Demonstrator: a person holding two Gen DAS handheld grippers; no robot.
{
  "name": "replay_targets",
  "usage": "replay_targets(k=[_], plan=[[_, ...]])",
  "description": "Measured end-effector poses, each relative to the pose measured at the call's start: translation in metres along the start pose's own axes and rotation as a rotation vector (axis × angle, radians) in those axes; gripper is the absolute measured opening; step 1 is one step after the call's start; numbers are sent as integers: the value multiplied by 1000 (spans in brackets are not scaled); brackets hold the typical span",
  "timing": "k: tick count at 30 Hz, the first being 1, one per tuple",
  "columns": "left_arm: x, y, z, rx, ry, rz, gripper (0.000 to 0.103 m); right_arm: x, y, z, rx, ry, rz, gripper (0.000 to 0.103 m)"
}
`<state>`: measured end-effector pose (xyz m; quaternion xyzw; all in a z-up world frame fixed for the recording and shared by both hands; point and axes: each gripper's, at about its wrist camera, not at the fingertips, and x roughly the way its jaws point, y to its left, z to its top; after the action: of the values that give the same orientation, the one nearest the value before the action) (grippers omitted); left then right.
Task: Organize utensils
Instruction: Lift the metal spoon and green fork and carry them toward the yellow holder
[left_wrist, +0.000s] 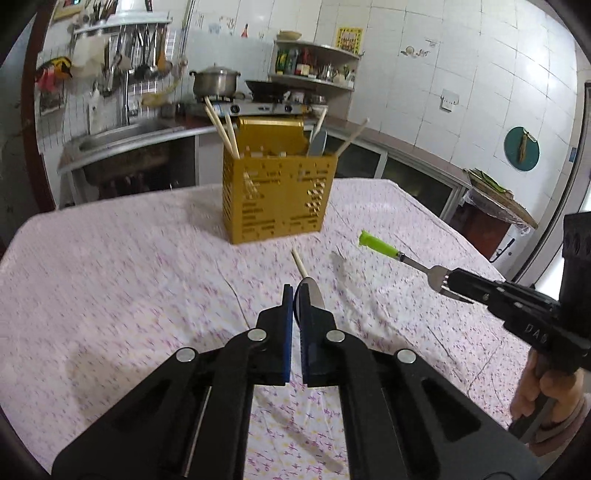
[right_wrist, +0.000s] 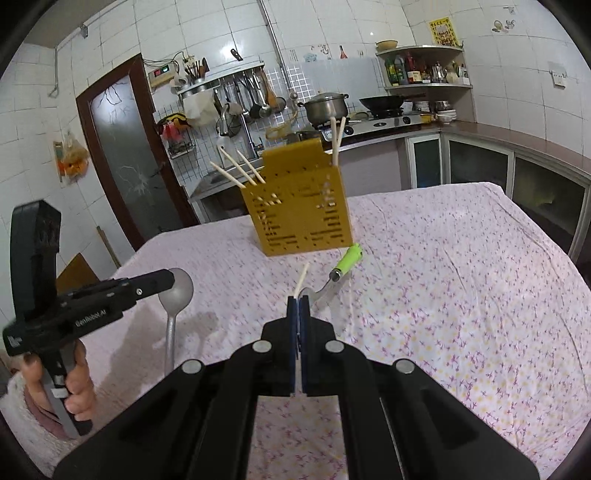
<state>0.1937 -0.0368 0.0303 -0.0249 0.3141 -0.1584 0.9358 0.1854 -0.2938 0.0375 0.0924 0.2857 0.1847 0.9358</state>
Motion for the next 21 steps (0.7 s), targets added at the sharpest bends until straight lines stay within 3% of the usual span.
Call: replay_targets(k=[15,21], plan=[[-19,15,10,-18,-43,-4,2,-2,8,18,29,31,5,2],[-31,16,28,-10,-94,6,2,-2,8,35,50,52,9,2]])
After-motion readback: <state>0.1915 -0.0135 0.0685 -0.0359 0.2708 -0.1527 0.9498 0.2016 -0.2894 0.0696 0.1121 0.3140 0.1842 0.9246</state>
